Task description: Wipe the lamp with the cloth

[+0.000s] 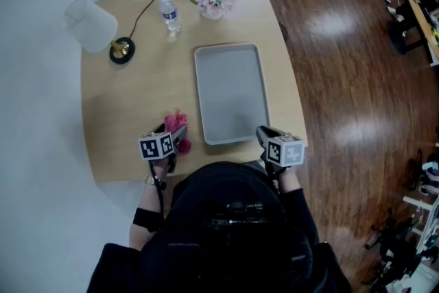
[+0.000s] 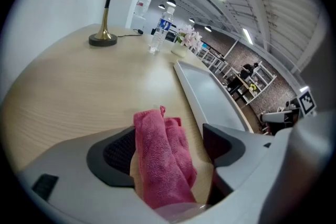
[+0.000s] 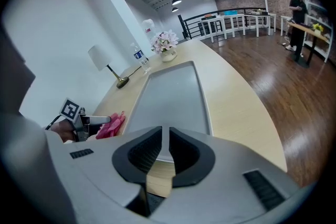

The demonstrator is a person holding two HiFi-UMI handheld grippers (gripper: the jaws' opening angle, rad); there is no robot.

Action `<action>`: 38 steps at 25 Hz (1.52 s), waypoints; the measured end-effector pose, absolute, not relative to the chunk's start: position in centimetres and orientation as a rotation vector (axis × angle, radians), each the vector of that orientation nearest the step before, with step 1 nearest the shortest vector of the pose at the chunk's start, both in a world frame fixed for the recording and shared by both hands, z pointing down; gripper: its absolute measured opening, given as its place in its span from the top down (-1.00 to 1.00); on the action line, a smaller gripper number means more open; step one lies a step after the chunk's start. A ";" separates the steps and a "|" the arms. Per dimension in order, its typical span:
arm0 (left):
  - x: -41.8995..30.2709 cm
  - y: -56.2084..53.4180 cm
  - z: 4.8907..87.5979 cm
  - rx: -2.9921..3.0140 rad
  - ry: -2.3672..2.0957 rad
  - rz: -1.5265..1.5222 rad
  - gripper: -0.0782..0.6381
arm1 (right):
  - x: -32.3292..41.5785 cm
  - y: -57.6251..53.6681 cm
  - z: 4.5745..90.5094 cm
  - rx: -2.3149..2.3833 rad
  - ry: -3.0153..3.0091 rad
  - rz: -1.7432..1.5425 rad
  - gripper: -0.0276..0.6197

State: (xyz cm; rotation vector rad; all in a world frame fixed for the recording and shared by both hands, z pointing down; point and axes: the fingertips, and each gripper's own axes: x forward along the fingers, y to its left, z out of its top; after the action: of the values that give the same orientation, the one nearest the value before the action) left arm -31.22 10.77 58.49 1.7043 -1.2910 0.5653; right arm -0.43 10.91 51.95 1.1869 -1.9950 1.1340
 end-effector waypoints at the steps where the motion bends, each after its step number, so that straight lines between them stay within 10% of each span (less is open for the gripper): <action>1: -31.4 10.7 57.4 1.713 -1.300 0.544 -0.36 | -0.4 10.8 51.8 1.188 -1.998 1.131 0.79; 5: -29.9 10.7 52.2 1.822 -1.262 0.537 -0.26 | -0.3 10.3 51.4 1.180 -2.011 1.111 0.79; 11: -23.6 9.1 46.9 2.039 -1.171 0.608 0.77 | -2.4 9.3 50.5 1.087 -2.046 1.031 0.79; 38: -14.9 13.0 49.8 2.126 -0.861 0.813 0.77 | -3.7 11.5 49.9 0.839 -2.109 0.940 0.91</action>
State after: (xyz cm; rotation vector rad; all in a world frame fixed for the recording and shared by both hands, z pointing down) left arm -14.90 12.96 49.82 2.1263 -0.8607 0.8126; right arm -3.73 11.46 49.92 0.8391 -2.1090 0.9401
